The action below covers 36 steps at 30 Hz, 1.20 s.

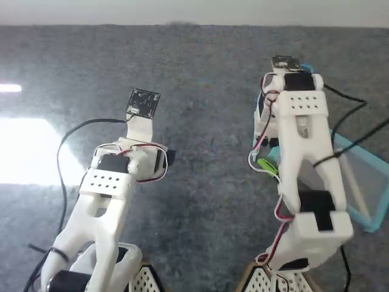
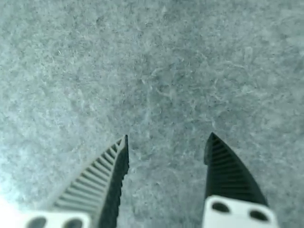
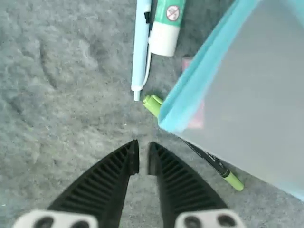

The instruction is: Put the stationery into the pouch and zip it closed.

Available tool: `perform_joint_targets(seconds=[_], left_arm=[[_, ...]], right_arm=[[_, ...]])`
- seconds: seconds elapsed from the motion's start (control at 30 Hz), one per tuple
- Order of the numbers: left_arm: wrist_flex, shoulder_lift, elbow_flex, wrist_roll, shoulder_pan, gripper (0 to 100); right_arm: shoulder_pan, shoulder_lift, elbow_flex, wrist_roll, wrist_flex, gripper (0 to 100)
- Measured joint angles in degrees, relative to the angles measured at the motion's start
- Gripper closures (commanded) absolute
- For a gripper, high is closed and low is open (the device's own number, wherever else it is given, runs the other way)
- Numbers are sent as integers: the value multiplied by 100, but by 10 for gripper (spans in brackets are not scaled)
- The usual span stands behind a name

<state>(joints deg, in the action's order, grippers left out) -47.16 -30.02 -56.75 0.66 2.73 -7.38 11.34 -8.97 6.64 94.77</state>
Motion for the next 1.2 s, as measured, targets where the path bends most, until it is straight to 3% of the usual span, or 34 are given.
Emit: perform_joint_targets(seconds=[0.1, 0.27, 0.47, 1.2], left_arm=[[0, 0, 0, 0, 0, 753], [0, 0, 0, -9, 0, 753], [0, 0, 0, -35, 0, 753], [0, 0, 0, -53, 0, 753]], right_arm=[[9, 431, -237, -114, 35, 758], [18, 879, -730, -501, 44, 825], [202, 1301, -905, -791, 44, 734], [475, 2207, -1046, -993, 44, 735]])
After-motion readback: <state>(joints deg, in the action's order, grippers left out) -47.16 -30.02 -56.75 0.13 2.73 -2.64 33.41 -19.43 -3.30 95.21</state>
